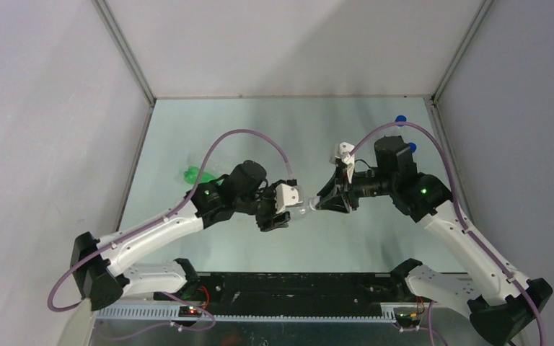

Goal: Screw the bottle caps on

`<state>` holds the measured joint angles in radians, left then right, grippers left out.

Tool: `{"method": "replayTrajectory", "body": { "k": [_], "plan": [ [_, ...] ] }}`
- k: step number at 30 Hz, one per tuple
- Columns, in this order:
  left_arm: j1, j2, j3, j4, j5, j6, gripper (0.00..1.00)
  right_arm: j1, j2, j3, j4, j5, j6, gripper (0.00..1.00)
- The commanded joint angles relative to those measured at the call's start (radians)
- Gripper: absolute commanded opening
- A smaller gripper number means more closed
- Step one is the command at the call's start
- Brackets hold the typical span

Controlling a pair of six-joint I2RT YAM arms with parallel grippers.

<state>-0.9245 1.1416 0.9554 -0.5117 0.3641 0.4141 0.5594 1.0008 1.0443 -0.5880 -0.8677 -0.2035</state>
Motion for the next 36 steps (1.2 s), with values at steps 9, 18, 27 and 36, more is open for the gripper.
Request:
{"method": "replayTrajectory", "body": {
  "k": [9,18,27,36],
  "plan": [
    [0.008,0.074,0.244,0.004,0.258,0.021,0.46,0.066,0.023,0.046,-0.154,-0.007,-0.341,0.00],
    [0.013,0.075,0.209,0.106,0.303,-0.065,0.44,0.093,0.045,0.046,-0.176,0.037,-0.408,0.00],
    [-0.026,-0.001,0.107,0.272,-0.007,-0.015,0.41,0.099,0.097,0.046,-0.061,0.054,-0.084,0.00],
    [-0.164,-0.024,-0.024,0.508,-0.451,0.147,0.40,0.017,0.197,0.067,0.037,0.224,0.560,0.00]
  ]
}}
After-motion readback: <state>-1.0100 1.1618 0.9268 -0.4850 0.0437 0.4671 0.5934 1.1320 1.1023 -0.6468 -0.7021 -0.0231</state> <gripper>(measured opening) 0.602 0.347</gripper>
